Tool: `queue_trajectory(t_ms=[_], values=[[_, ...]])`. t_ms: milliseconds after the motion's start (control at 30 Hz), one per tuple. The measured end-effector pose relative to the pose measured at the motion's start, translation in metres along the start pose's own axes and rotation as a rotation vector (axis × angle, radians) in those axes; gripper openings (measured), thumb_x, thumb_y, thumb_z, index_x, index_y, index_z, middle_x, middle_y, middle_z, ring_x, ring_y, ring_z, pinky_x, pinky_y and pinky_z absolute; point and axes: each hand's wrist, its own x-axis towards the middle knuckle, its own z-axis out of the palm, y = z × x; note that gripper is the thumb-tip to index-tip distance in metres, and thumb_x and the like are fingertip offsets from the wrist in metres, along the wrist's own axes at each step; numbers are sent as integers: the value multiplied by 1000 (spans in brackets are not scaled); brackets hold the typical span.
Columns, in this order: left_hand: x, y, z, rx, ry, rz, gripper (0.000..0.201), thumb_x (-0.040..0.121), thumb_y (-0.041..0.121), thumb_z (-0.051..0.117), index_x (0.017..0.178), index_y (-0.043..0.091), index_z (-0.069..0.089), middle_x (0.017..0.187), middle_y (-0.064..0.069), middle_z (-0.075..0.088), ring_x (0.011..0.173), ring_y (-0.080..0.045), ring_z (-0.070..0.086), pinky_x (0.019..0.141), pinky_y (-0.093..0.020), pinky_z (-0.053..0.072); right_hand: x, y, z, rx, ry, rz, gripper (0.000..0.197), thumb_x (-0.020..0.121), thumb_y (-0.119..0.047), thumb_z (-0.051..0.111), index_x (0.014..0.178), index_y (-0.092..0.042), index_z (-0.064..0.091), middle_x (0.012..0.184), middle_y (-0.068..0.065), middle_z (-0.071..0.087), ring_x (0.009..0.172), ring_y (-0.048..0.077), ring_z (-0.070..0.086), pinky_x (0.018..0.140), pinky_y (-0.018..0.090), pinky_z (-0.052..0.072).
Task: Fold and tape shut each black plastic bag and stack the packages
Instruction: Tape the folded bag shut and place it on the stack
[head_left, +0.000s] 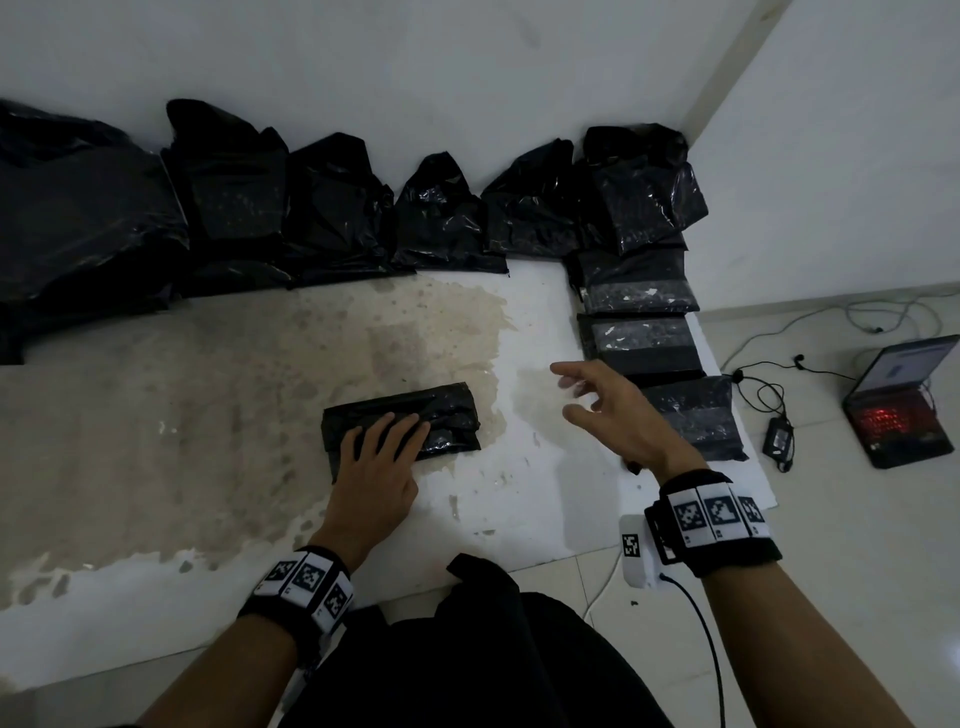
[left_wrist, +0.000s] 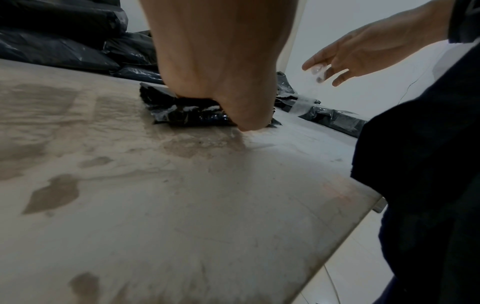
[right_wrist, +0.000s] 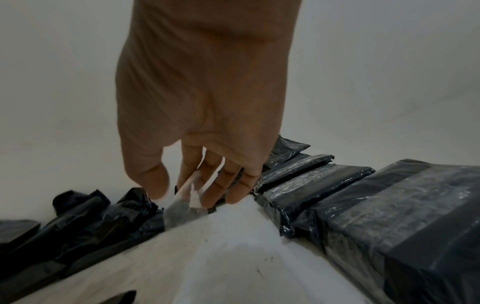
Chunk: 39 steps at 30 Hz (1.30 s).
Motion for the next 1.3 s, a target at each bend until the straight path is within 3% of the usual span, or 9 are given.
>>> queue_trajectory(t_ms=[133,267,500,633,767,867,967,1100,1300], values=[[0,0,2,13,9,1,60,86,24,40,144,13,52,145,-8,51,134,-34,46,106,-59,37,7,-16,3,89,178,-28,24,96,-9,65,114,-26,69,98,-5,68,89,13,62,78,17,50],[0,-1,2,13,9,7,61,86,24,39,144,13,52,144,-8,52,133,-34,47,106,-59,38,13,-32,11,91,272,-58,40,94,-4,65,128,-24,56,83,-5,65,78,11,62,77,16,52],[2,6,-2,-19,25,-33,55,84,23,49,137,15,59,135,-10,57,128,-35,49,101,-63,43,29,-37,17,575,409,319,17,91,-4,71,107,-9,68,81,3,67,78,16,66,79,28,59],[9,9,-6,-13,49,-49,51,77,18,74,127,17,66,126,-12,61,120,-38,55,97,-62,44,30,-39,5,697,405,380,6,90,-5,73,95,-6,70,88,11,68,79,17,65,76,27,60],[13,10,-10,-7,121,-2,47,75,16,78,121,15,69,117,-11,62,107,-34,59,91,-54,47,33,-40,-1,690,415,405,9,90,-17,76,90,-13,68,82,4,66,75,12,60,68,25,52],[14,9,-12,-6,131,5,47,74,16,78,121,15,69,116,-10,62,103,-33,60,89,-51,49,37,-47,-2,598,365,347,12,91,-22,74,87,-14,65,73,-10,62,65,1,53,64,20,42],[15,8,-15,0,86,1,50,73,18,78,122,16,68,116,-9,62,104,-32,61,89,-51,50,41,-60,-2,521,357,254,14,92,-19,73,89,-9,64,83,-5,67,66,-7,58,69,17,44],[15,8,-18,-35,57,-5,52,72,19,79,123,18,67,117,-7,61,104,-32,60,84,-49,52,49,-76,-9,472,447,89,18,90,-23,75,90,-7,65,97,11,69,86,13,60,82,29,52],[27,12,-29,-362,-53,-224,45,94,43,47,130,22,64,124,1,60,119,-25,49,101,-47,43,60,-104,-9,399,402,36,23,88,-25,73,73,-17,57,82,0,60,77,9,51,76,27,43]])
